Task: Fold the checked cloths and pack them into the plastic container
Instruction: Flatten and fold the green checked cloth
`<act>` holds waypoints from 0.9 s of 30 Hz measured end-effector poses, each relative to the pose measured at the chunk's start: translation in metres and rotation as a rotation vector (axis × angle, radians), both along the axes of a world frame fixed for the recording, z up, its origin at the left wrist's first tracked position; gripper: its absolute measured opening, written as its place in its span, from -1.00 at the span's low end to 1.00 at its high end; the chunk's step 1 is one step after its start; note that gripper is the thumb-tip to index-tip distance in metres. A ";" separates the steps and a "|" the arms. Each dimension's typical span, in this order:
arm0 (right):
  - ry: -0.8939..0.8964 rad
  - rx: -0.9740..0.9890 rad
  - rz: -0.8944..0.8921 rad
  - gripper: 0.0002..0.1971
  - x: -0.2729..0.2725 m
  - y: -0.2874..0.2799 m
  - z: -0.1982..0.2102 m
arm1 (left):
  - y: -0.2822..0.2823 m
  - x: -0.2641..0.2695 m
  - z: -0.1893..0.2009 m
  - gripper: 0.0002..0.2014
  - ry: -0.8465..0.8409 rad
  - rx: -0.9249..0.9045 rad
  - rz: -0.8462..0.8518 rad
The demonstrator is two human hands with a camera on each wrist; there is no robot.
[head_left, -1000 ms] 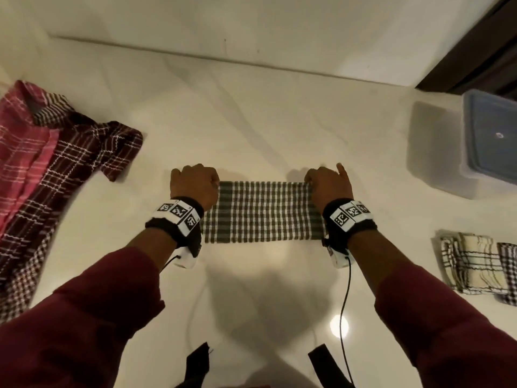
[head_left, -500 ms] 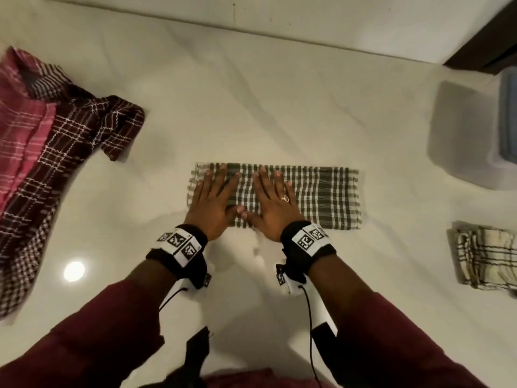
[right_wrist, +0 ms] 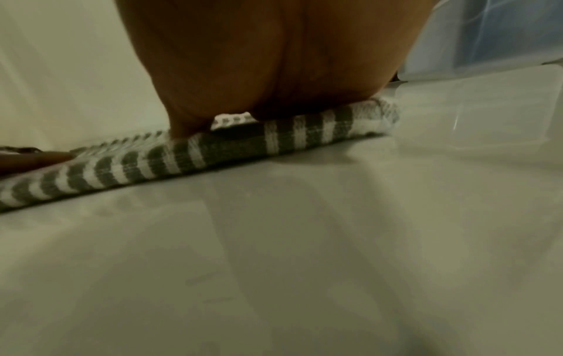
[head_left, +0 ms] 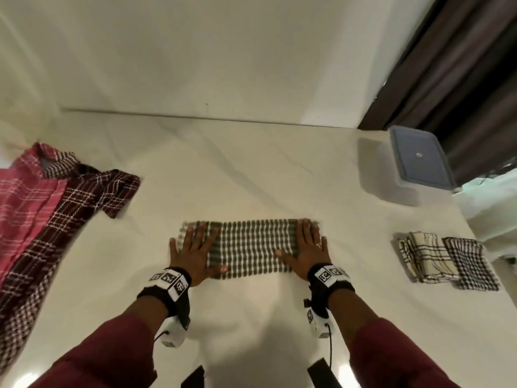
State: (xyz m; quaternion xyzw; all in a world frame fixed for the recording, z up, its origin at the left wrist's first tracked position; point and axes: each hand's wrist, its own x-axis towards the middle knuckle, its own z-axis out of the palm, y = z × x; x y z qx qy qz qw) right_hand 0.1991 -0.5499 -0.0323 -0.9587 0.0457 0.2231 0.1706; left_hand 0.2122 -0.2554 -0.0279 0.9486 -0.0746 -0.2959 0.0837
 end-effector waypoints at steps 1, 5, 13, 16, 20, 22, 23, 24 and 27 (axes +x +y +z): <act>-0.029 0.025 -0.004 -0.01 -0.012 0.000 0.001 | 0.000 -0.013 -0.001 0.02 -0.010 -0.001 0.002; -0.276 0.125 -0.281 -0.14 -0.050 -0.005 0.008 | 0.001 -0.056 -0.001 0.03 -0.046 -0.046 0.063; 0.026 0.342 -0.647 -0.27 -0.046 -0.013 0.022 | -0.024 -0.095 0.000 -0.09 -0.157 -0.149 0.000; 0.024 0.400 -0.680 -0.39 -0.038 -0.007 0.031 | -0.030 -0.102 0.001 -0.03 -0.144 -0.159 -0.054; -0.154 0.452 -0.565 -0.50 -0.036 0.028 0.051 | -0.028 -0.108 0.008 -0.32 -0.224 -0.266 0.048; -0.173 0.486 -0.427 -0.50 -0.038 0.058 0.059 | -0.026 -0.108 0.009 -0.52 -0.249 -0.271 0.094; -0.157 0.489 -0.350 -0.47 -0.040 0.074 0.061 | -0.025 -0.108 0.008 -0.53 -0.239 -0.266 0.097; -0.130 0.477 -0.282 -0.44 -0.040 0.089 0.058 | -0.024 -0.108 0.008 -0.51 -0.218 -0.258 0.092; -0.058 0.439 -0.137 -0.46 -0.039 0.122 0.041 | -0.021 -0.106 0.008 -0.54 -0.191 -0.264 0.072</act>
